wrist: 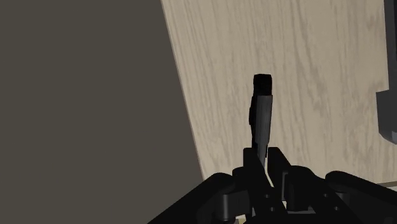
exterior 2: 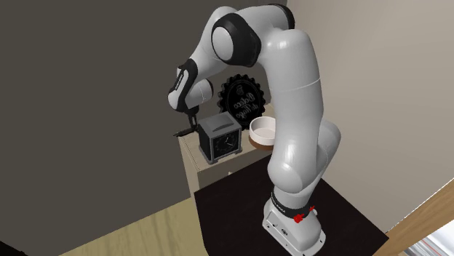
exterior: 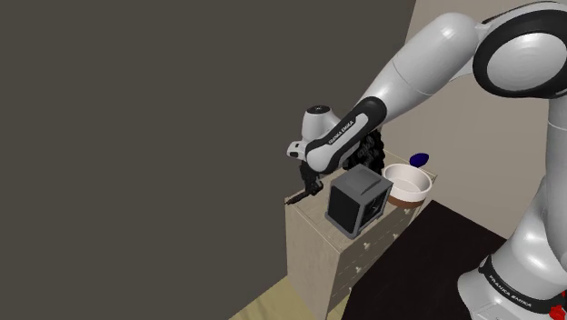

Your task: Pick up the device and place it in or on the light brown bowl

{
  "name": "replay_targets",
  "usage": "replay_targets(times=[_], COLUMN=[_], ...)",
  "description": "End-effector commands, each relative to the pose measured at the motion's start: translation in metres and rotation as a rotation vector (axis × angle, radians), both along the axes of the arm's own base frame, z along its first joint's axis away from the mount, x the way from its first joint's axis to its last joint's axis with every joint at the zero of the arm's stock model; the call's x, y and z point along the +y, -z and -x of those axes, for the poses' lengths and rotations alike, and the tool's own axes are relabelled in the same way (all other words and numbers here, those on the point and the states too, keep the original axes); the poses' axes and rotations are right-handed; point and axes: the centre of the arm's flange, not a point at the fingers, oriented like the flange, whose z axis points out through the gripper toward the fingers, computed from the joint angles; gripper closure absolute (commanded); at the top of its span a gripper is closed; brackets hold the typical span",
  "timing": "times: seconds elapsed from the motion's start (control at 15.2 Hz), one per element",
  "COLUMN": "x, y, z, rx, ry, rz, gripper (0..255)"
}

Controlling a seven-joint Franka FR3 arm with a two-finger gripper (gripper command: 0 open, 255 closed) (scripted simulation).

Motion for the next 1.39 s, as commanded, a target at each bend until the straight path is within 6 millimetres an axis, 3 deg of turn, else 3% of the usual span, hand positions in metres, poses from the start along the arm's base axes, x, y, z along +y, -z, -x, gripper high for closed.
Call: replay_targets(times=[0.0, 1.32], x=[0.0, 0.0], y=[-0.008, -0.114], z=[0.001, 0.0], rx=[0.0, 0.0], ry=[0.0, 0.0], rz=[0.0, 0.0], gripper=[255, 255])
